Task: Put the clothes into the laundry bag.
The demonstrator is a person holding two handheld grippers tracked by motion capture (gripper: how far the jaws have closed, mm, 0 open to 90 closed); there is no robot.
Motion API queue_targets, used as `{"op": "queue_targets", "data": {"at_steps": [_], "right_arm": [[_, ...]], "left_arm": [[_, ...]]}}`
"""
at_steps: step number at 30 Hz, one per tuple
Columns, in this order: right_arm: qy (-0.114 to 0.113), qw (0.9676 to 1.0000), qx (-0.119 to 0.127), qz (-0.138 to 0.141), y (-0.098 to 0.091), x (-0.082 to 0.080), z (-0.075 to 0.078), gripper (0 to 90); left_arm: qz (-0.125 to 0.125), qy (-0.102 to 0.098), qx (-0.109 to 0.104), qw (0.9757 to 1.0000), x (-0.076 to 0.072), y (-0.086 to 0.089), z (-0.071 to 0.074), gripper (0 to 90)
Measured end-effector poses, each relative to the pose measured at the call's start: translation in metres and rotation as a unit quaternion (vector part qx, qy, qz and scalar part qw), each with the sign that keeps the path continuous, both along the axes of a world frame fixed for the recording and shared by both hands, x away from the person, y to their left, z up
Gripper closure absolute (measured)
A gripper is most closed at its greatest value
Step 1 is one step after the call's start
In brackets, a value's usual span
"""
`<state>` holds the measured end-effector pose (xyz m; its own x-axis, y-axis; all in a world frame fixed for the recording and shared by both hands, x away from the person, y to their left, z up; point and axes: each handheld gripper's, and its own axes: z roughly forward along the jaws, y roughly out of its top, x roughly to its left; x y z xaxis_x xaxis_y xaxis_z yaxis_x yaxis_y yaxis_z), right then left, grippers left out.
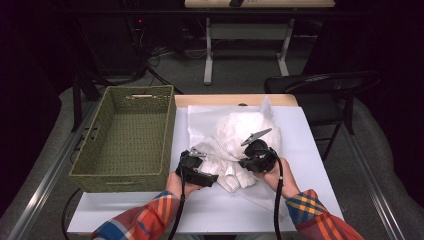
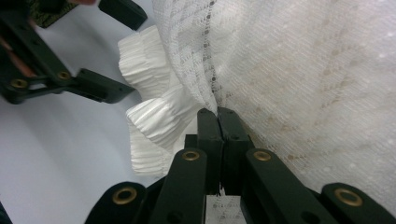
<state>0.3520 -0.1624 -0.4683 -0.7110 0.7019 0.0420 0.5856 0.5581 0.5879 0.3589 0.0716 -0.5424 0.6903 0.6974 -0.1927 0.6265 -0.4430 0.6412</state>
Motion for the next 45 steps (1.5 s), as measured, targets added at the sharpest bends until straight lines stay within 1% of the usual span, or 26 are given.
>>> {"op": "queue_targets", "data": {"at_steps": [1, 2, 4, 7, 9, 10, 11, 12, 13, 14, 15, 16, 17, 18, 20, 22, 23, 26, 28, 30, 33, 34, 35, 40, 43, 45], "right_arm": [[0.0, 1.0, 0.0, 0.0, 0.0, 0.0, 0.0, 89.6], [0.001, 1.0, 0.0, -0.001, 0.0, 0.0, 0.0, 89.6], [0.0, 1.0, 0.001, 0.0, -0.001, 0.0, 0.0, 89.6], [-0.004, 1.0, 0.007, 0.003, -0.001, -0.001, 0.002, 89.6], [-0.004, 0.9999, 0.012, 0.003, 0.0, -0.002, 0.005, 89.6], [-0.004, 0.9999, 0.015, 0.004, 0.001, -0.003, 0.006, 89.6], [-0.007, 0.9998, 0.016, 0.008, 0.002, -0.004, 0.007, 89.6], [-0.008, 0.9998, 0.018, 0.008, 0.003, -0.005, 0.008, 89.7], [-0.007, 0.9997, 0.023, 0.011, 0.004, -0.006, 0.009, 89.8], [-0.007, 0.9996, 0.024, 0.013, 0.005, -0.007, 0.01, 89.8], [-0.011, 0.9995, 0.024, 0.017, 0.006, -0.008, 0.011, 89.9], [-0.009, 0.9995, 0.026, 0.016, 0.006, -0.009, 0.012, 89.9], [-0.008, 0.9994, 0.027, 0.018, 0.007, -0.01, 0.013, 90.0], [-0.009, 0.9994, 0.029, 0.019, 0.007, -0.01, 0.013, 90.0], [-0.006, 0.999, 0.038, 0.021, 0.005, -0.011, 0.015, 90.0], [-0.007, 0.999, 0.04, 0.02, 0.003, -0.012, 0.017, 90.0], [-0.006, 0.9991, 0.039, 0.018, 0.002, -0.012, 0.016, 90.0], [0.005, 0.9996, 0.027, -0.001, -0.003, -0.005, 0.007, 90.0], [0.015, 0.9996, 0.022, -0.003, -0.003, -0.002, 0.0, 90.0], [0.014, 0.9997, 0.018, 0.0, -0.001, -0.003, -0.001, 90.0], [0.009, 0.9997, 0.02, 0.007, 0.0, -0.003, -0.001, 90.0], [0.009, 0.9997, 0.019, 0.007, 0.0, -0.003, -0.001, 90.0], [0.01, 0.9998, 0.019, 0.005, 0.0, -0.004, 0.0, 90.0], [0.009, 0.9998, 0.016, 0.006, 0.001, -0.003, 0.0, 90.0], [0.008, 0.9998, 0.016, 0.006, 0.001, -0.004, 0.0, 90.0], [0.008, 0.9998, 0.016, 0.006, 0.001, -0.003, 0.0, 90.0]], "left_arm": [[-0.008, 0.006, -0.019, 0.9998, 0.003, -0.001, -0.003, 13.6], [-0.008, 0.01, -0.029, 0.9995, 0.003, -0.001, -0.004, 17.0], [-0.022, 0.008, -0.058, 0.9981, 0.003, -0.004, -0.003, 19.6], [-0.055, 0.0, -0.079, 0.9953, -0.003, -0.013, 0.004, 23.2], [-0.082, -0.007, -0.086, 0.9929, -0.007, -0.022, 0.01, 24.0], [-0.091, -0.012, -0.083, 0.9923, -0.008, -0.027, 0.012, 24.1], [-0.095, -0.021, -0.075, 0.9925, -0.009, -0.032, 0.013, 24.1], [-0.098, -0.023, -0.075, 0.9921, -0.008, -0.037, 0.014, 24.4], [-0.097, -0.029, -0.078, 0.9918, -0.007, -0.041, 0.014, 26.4], [-0.093, -0.038, -0.071, 0.9924, -0.006, -0.047, 0.013, 32.0], [-0.094, -0.043, -0.067, 0.9924, -0.005, -0.05, 0.013, 42.3], [-0.088, -0.05, -0.063, 0.9928, -0.003, -0.054, 0.012, 47.4], [-0.074, -0.054, -0.068, 0.9935, 0.0, -0.057, 0.011, 55.9], [-0.064, -0.056, -0.08, 0.9932, 0.004, -0.059, 0.01, 69.7], [-0.039, -0.058, -0.104, 0.9922, 0.014, -0.058, 0.01, 75.9], [-0.015, -0.045, -0.138, 0.9893, 0.023, -0.056, 0.011, 78.2], [-0.007, -0.043, -0.142, 0.9889, 0.026, -0.056, 0.011, 78.1], [-0.015, -0.042, -0.114, 0.9925, 0.029, -0.059, 0.009, 75.0], [-0.024, -0.03, -0.105, 0.9937, 0.03, -0.056, 0.008, 68.5], [-0.024, -0.021, -0.093, 0.9951, 0.03, -0.049, 0.006, 54.2], [-0.034, -0.024, -0.065, 0.997, 0.027, -0.038, 0.006, 39.3], [-0.039, -0.025, -0.066, 0.9967, 0.026, -0.034, 0.006, 37.5], [-0.037, -0.025, -0.058, 0.9973, 0.025, -0.03, 0.006, 34.9], [-0.039, -0.009, -0.068, 0.9969, 0.017, -0.016, 0.004, 23.8], [-0.045, -0.002, -0.065, 0.9969, 0.011, -0.01, 0.004, 20.2], [-0.047, 0.005, -0.068, 0.9966, 0.006, -0.008, 0.005, 20.4]]}}
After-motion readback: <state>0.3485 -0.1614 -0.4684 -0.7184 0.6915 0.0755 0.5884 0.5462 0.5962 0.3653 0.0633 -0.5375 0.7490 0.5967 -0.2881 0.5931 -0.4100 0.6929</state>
